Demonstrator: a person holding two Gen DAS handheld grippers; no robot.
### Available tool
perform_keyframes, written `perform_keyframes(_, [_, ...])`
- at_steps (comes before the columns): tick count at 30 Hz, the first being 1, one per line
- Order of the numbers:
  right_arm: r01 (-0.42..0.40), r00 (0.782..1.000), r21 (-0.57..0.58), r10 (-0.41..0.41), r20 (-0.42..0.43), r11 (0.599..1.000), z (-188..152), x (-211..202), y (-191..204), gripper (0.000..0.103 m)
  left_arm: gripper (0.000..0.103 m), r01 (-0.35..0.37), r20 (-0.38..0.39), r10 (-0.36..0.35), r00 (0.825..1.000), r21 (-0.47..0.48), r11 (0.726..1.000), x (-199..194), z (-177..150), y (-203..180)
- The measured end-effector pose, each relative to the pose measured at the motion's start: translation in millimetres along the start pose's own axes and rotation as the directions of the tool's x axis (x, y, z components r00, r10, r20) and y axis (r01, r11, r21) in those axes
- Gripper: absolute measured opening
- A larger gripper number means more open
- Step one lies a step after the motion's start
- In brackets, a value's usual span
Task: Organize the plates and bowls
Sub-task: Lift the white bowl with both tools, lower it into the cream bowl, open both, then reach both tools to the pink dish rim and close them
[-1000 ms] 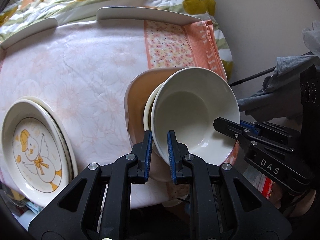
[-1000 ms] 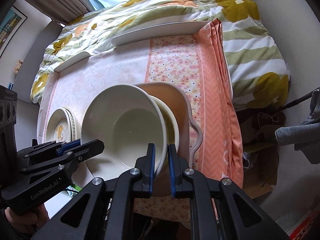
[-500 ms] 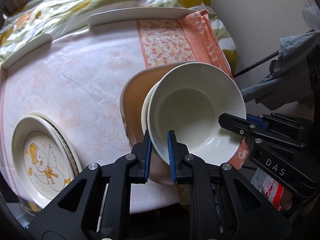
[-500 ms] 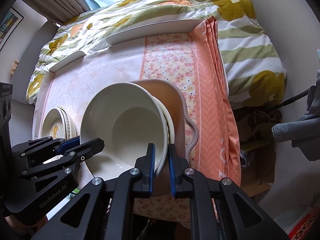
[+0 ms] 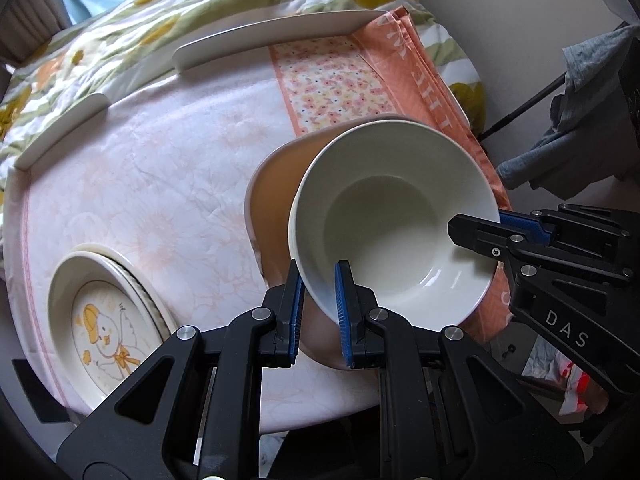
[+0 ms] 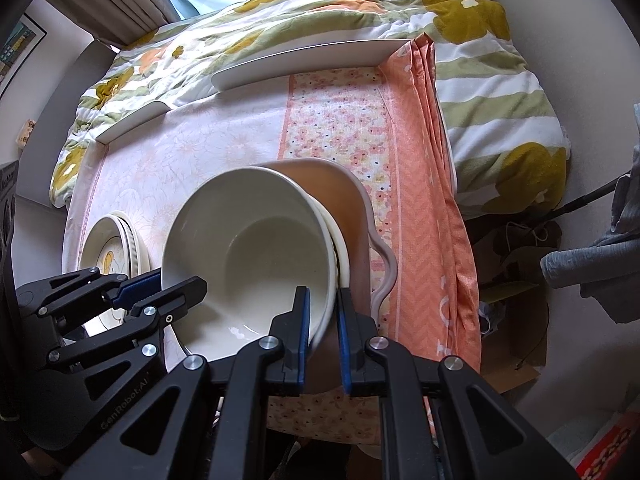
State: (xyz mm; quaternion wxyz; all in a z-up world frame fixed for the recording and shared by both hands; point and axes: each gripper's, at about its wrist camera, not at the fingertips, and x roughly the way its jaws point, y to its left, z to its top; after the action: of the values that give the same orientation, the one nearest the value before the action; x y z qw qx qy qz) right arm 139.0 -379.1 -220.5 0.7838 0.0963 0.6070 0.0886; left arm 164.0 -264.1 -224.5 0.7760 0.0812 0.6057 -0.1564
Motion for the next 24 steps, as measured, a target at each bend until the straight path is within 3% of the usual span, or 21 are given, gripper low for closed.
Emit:
perform_keyframes(8, [0.006, 1.0, -0.005, -0.006, -0.005, 1.0, 1, 0, 1, 0.012, 0.014, -0.02, 0.003, 0.02, 1.0, 0.011, 1.0, 1, 1, -1])
perform_keyframes(14, [-0.013, 1.0, 0.016, 0.013, 0.008, 1.0, 1, -4, -3, 0.012, 0.014, 0.019, -0.008, -0.019, 1.0, -0.019, 1.0, -7, 2, 7])
perform_keyframes(19, [-0.042, 0.996, 0.021, 0.04, 0.085, 0.999, -2, -38, -9, 0.012, 0.015, 0.023, 0.108, -0.019, 0.994, -0.039, 0.999, -53, 3, 23])
perform_keyframes(21, [-0.058, 0.989, 0.008, 0.056, 0.133, 0.998, -6, -57, -10, 0.012, 0.026, 0.011, 0.171, -0.004, 0.985, -0.036, 0.999, -74, -1, 27])
perform_keyframes(22, [-0.064, 0.986, -0.005, 0.064, 0.154, 0.998, -9, -65, -9, 0.012, 0.051, -0.001, 0.204, 0.008, 0.979, -0.034, 0.999, -84, -4, 29])
perform_keyframes(23, [-0.067, 0.982, -0.023, 0.07, 0.174, 0.997, -12, -74, -9, 0.012, 0.085, -0.013, 0.243, 0.02, 0.97, -0.03, 0.999, -94, -8, 31])
perform_keyframes(24, [-0.068, 0.979, -0.039, 0.074, 0.189, 0.997, -15, -81, -9, 0.016, 0.096, -0.026, 0.288, 0.032, 0.957, -0.024, 0.999, -103, -14, 32])
